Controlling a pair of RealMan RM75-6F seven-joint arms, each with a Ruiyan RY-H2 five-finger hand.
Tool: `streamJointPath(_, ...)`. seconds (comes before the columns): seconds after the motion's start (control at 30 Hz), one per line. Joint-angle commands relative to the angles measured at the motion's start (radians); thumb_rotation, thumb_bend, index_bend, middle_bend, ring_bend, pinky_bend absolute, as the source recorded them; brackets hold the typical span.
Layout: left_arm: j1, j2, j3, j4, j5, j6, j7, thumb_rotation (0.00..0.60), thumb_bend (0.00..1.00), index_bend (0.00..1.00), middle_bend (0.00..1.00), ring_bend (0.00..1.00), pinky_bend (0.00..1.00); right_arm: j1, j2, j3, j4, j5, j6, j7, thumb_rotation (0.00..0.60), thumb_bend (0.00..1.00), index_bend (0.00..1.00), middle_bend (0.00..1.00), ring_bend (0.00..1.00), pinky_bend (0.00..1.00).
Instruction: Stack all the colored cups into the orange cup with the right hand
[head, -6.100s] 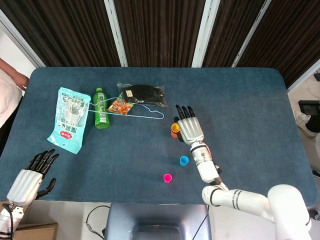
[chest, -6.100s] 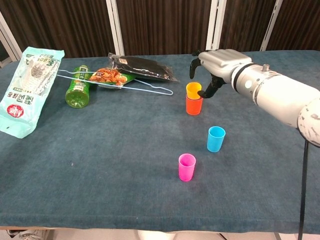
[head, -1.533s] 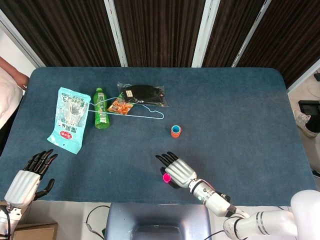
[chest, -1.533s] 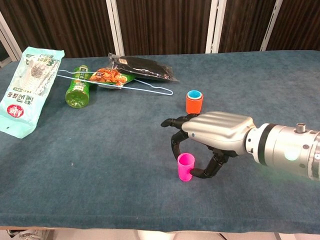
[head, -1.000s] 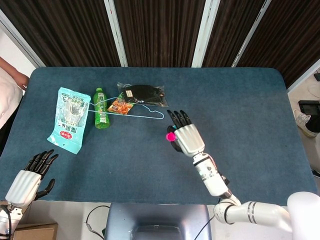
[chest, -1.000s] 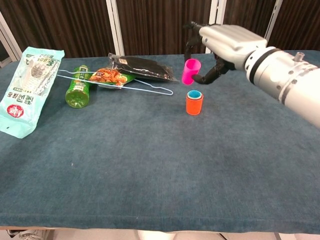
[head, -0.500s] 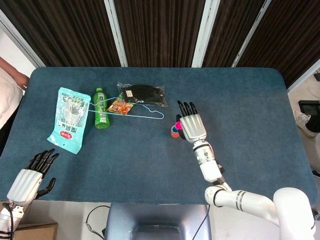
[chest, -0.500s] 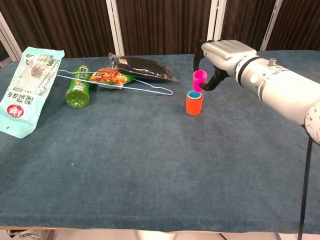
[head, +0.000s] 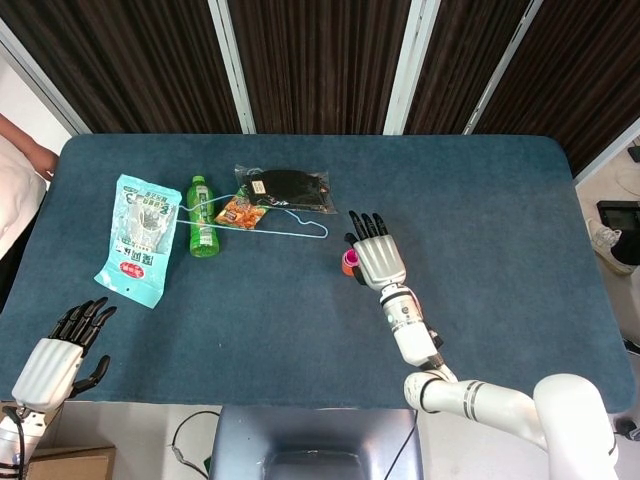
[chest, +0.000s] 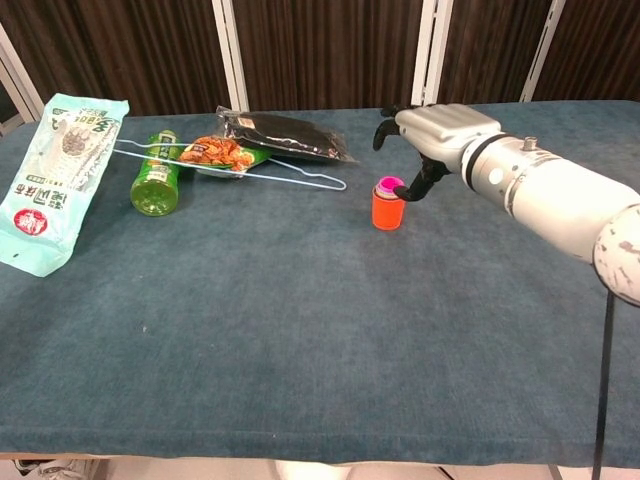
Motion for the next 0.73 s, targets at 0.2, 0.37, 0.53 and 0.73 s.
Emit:
streamJointPath(0.2, 0.005, 0.003, -0.001, 0.0, 0.009, 0.02, -0.012, 0.6, 0.46, 0.0, 0.0, 0.0, 0.12, -0.239, 0.333, -0.2, -0.477, -0.154, 0.221, -0.011, 0.6, 0.38, 0.0, 0.0, 0.0, 0.0)
streamJointPath(0.37, 0.006, -0.003, 0.0, 0.001, 0.014, 0.022, 0.005, 0.6, 0.46, 0.0, 0.0, 0.0, 0.12, -0.502, 0.563, -0.477, -0.592, -0.442, 0.471, 0.117, 0.6, 0.33, 0.0, 0.0, 0.0, 0.0)
streamJointPath(0.53, 0.005, -0.023, 0.001, 0.0, 0.025, 0.022, 0.05, 0.6, 0.46, 0.0, 0.0, 0.0, 0.12, -0.668, 0.574, -0.533, -0.46, -0.534, 0.662, 0.244, 0.6, 0.33, 0.0, 0.0, 0.0, 0.0)
streamJointPath(0.73, 0.003, -0.045, 0.004, -0.002, 0.03, 0.011, 0.1, 0.6, 0.46, 0.0, 0.0, 0.0, 0.12, -0.729, 0.607, -0.515, -0.419, -0.568, 0.71, 0.354, 0.6, 0.33, 0.0, 0.0, 0.0, 0.0)
